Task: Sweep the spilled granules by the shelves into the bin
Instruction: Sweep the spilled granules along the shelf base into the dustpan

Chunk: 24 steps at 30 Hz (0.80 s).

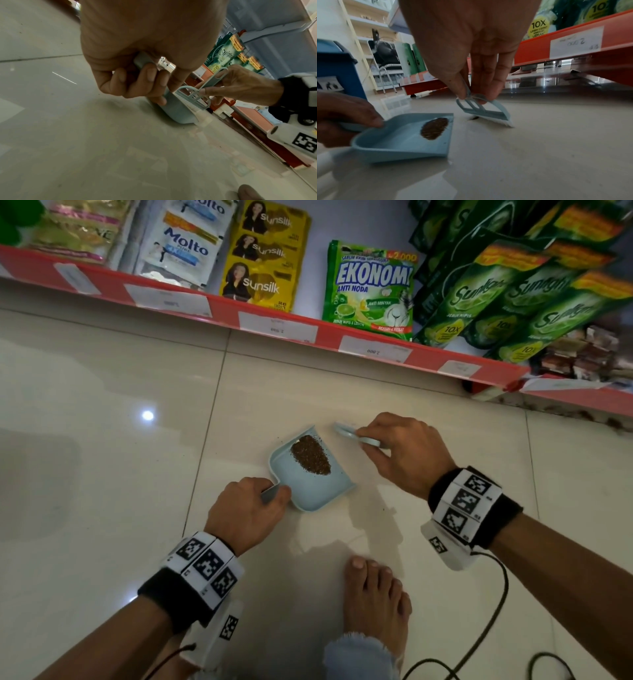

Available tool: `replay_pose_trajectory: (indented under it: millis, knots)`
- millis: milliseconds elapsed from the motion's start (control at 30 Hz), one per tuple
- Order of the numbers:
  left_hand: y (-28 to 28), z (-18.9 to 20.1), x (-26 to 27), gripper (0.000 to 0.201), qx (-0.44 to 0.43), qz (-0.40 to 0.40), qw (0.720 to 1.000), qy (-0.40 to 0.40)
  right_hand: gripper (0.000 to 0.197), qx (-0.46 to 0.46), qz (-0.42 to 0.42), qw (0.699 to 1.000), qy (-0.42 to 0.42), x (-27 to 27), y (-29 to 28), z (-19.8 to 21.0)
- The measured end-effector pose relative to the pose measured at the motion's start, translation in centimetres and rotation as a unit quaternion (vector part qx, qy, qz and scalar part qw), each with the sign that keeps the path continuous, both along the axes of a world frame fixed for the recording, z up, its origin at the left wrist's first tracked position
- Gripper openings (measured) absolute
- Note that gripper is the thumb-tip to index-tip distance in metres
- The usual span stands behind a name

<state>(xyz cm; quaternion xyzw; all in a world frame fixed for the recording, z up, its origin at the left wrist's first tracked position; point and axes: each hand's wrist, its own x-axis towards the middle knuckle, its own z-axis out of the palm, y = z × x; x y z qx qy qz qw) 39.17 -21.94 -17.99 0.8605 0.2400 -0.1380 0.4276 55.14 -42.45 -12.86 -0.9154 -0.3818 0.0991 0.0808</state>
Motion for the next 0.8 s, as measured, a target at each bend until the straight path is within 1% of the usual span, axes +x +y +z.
replay_pose_trajectory:
  millis: [67, 133, 200, 267, 367, 467, 533, 600, 667, 733, 800]
  knots:
    - [-0.2, -0.1, 0.3, 0.051, -0.003, -0.003, 1.000, -0.004, 0.023, 0.035, -0.019, 0.999, -0.003, -0.8, 0.0, 0.0]
    - [-0.6, -0.1, 0.6, 0.052, -0.010, -0.006, 1.000, -0.003, 0.022, 0.067, -0.039, 0.997, -0.026, -1.0, 0.0, -0.1]
    - [-0.9, 0.0, 1.0, 0.051, -0.009, -0.010, 1.000, -0.001, 0.023, 0.077, -0.060, 0.994, -0.044, -0.7, 0.0, -0.1]
    - [-1.2, 0.2, 1.3, 0.050, -0.009, -0.012, 1.000, 0.005, 0.025, 0.069, -0.078, 0.993, -0.050, -0.5, 0.0, -0.1]
    - [-1.5, 0.5, 1.6, 0.049, -0.005, -0.010, 1.000, 0.020, 0.027, 0.027, -0.086, 0.995, -0.051, -0.7, 0.1, -0.2]
    - [-1.7, 0.9, 1.9, 0.048, -0.005, -0.002, 0.999, 0.033, 0.028, -0.016, -0.075, 0.996, -0.050, -1.5, 0.3, -0.6]
    - [-1.7, 1.1, 2.1, 0.046, -0.006, 0.000, 0.999, 0.042, 0.029, -0.027, -0.062, 0.997, -0.042, -1.8, 0.4, -0.8]
    - [-1.8, 1.3, 2.2, 0.045, -0.006, 0.000, 0.999, 0.053, 0.028, 0.004, -0.049, 0.999, -0.001, -1.9, 0.5, -0.7]
    - [-1.8, 1.3, 2.3, 0.045, -0.006, 0.000, 0.998, 0.060, 0.026, 0.085, -0.065, 0.994, 0.036, -1.8, 0.6, -0.4]
    - [-1.8, 1.4, 2.4, 0.045, -0.007, 0.001, 0.998, 0.065, 0.026, 0.143, -0.094, 0.985, 0.014, -1.6, 0.7, -0.2]
    - [-1.8, 1.3, 2.4, 0.045, -0.005, -0.001, 0.997, 0.071, 0.026, 0.134, -0.113, 0.984, -0.027, -1.4, 0.8, 0.0]
